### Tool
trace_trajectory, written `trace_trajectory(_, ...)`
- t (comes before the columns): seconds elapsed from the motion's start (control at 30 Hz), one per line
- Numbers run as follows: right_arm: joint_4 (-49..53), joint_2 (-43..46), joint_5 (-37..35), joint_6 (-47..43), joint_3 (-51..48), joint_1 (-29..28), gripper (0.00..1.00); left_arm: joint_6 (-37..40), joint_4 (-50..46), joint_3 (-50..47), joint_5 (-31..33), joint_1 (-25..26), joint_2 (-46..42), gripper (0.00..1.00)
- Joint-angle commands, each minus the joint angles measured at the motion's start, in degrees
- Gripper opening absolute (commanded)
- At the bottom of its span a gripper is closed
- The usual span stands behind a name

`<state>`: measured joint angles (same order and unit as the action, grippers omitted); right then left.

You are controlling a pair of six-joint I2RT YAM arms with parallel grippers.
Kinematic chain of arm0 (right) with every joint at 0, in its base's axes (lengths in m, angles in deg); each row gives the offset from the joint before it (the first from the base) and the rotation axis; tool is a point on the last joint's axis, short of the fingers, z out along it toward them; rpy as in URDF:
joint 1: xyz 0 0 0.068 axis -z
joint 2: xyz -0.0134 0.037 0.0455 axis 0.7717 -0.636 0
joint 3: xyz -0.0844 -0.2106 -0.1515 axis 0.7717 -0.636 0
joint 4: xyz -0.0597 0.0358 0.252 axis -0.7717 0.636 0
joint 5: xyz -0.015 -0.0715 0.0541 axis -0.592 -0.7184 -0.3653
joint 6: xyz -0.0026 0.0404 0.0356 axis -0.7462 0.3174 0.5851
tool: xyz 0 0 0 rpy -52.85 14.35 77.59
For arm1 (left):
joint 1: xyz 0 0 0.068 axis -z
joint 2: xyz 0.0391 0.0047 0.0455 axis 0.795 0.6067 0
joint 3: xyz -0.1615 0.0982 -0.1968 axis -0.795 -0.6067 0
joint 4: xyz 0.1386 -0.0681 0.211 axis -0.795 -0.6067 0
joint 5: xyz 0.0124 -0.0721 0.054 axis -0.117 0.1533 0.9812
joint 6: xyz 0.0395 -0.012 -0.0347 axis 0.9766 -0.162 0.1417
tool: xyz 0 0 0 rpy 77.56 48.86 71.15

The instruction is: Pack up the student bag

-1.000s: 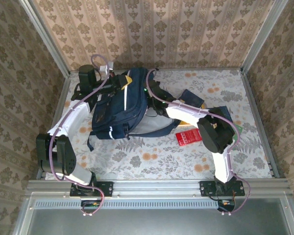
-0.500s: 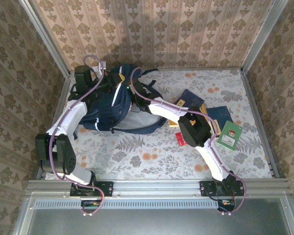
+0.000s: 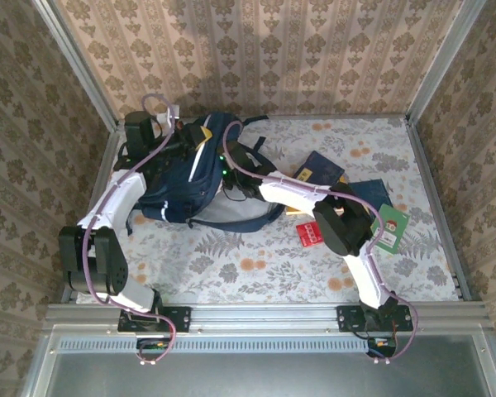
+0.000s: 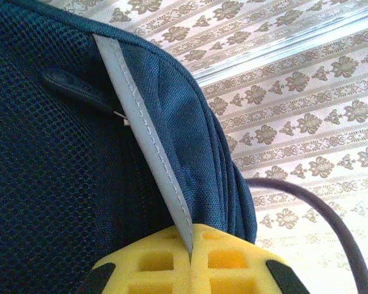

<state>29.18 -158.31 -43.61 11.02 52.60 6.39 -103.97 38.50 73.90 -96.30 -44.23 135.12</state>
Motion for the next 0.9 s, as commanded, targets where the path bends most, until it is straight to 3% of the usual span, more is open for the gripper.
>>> trace_trajectory(0.0,-4.2,7.6,-1.8,-2.5,-5.5,-1.1,0.90,0.2,7.6,0.9,-4.7,0.6,-3.8,0.00)
trace_trajectory(0.43,-1.0,27.2,-6.7,-1.1,-27.4,2.1,0.86,3.0,3.8,1.8,-4.3,2.8,-3.5,0.00)
trace_trajectory(0.87,3.9,54.1,-8.8,-5.9,-48.2,10.9,0.84,7.2,-7.0,4.2,2.5,11.7,-4.9,0.00)
